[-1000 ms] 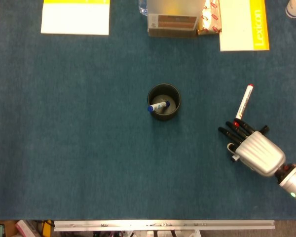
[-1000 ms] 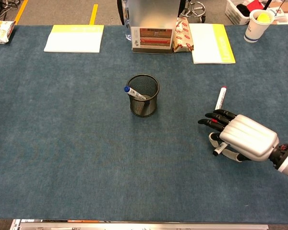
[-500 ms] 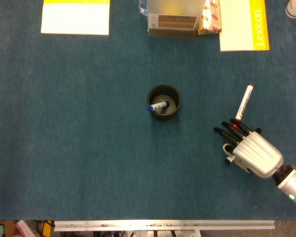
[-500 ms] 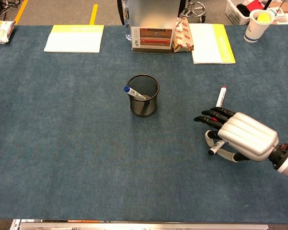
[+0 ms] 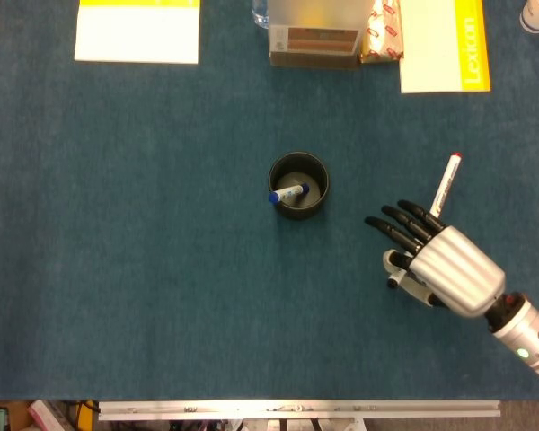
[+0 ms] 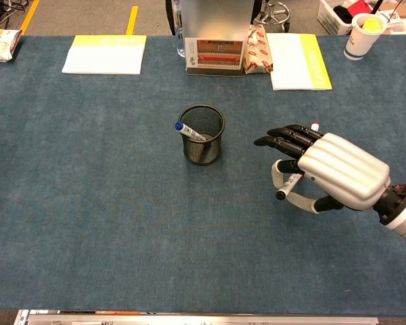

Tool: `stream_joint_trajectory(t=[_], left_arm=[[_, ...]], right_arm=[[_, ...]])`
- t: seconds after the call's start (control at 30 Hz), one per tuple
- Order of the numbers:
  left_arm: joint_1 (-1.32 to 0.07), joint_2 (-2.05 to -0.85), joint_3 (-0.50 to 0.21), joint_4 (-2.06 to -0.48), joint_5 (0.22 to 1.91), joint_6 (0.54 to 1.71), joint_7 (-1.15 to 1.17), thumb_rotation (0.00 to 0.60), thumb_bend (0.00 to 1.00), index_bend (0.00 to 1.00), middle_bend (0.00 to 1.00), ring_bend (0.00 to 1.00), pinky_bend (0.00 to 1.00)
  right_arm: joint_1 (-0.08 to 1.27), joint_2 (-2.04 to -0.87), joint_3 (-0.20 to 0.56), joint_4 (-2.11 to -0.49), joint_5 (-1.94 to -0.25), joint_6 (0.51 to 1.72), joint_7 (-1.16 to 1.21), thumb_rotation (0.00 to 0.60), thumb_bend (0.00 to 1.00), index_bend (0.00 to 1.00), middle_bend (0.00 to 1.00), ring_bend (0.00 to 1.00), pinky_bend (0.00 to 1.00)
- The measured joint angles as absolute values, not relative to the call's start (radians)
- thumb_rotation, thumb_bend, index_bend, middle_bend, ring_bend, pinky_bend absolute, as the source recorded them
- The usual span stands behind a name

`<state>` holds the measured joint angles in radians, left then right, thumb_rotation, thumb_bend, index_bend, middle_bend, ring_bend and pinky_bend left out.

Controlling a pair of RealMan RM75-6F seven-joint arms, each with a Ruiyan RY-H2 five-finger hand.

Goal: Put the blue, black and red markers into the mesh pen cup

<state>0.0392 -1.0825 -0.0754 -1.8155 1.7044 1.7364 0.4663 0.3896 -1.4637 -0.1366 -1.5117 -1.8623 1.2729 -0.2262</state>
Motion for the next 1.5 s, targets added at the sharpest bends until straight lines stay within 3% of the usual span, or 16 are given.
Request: stream_joint_trajectory(t=[1.03,1.5], left_arm=[[0.046,-1.076,-0.075,-1.826,1.704,1.740,0.466,0.600,0.24,0.39,0.06,0.00,0.12],[0.049,-1.081,-0.070,-1.826,1.707,1.734,0.478,0.600,0.24,0.39,0.06,0.00,0.12]], right_arm=[[0.528,-1.659,0.023,-1.470,-1.794,1.299,0.188,0.600,0.32,0.59,0.14,0.08,0.11],[0.560,-1.691,0.071,-1.476,-1.751,1.322,0.250,0.600,0.32,0.59,0.14,0.08,0.11]])
